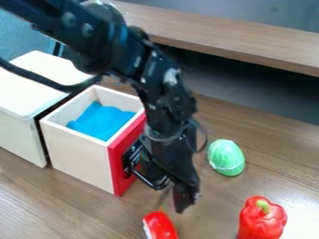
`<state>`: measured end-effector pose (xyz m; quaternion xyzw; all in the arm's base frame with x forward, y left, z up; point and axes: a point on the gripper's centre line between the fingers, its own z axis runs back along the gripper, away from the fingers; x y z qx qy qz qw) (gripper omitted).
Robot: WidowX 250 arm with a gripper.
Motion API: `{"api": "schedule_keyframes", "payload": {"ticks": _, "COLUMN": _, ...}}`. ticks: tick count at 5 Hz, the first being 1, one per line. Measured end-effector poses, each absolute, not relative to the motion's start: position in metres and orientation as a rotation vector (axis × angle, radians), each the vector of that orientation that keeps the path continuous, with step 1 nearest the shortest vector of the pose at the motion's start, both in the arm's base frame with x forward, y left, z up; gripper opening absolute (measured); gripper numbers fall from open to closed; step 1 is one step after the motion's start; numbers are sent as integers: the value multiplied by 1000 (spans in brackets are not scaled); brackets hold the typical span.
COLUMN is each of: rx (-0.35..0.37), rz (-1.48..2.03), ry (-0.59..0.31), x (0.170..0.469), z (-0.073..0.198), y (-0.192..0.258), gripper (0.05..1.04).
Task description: Open the drawer
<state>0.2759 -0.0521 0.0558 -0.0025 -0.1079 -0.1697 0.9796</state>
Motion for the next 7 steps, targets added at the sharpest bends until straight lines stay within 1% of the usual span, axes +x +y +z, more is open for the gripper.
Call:
{"api": "schedule_keyframes", "payload": {"ticks": 2, "rx": 53, "rz": -207, "ry": -246, "x": 275, "z": 81, "y": -7, "gripper": 1001}}
{"api": "schedule_keyframes", "payload": {"ticks": 4, "rx": 22, "rz": -231, "ry": -314, "x": 279, "z": 109, "y": -16, "gripper": 1000}}
{"api": "schedule_keyframes", "payload": {"ticks": 5, "rx": -16, "rz": -251, "ry": -324, "x": 280, "z": 111, "y": -23, "gripper": 1000}}
{"api": "schedule_keyframes", "payload": {"ticks": 6, "rx": -25, "rz": -287, "ry": -333, "x": 283, "z": 119, "y": -35, "gripper": 1000}}
{"api": "schedule_keyframes", "payload": {"ticks": 7, "rx": -29, "rz": -312, "ry": -373, "x": 278, "z": 141, "y": -43, "gripper": 1000}}
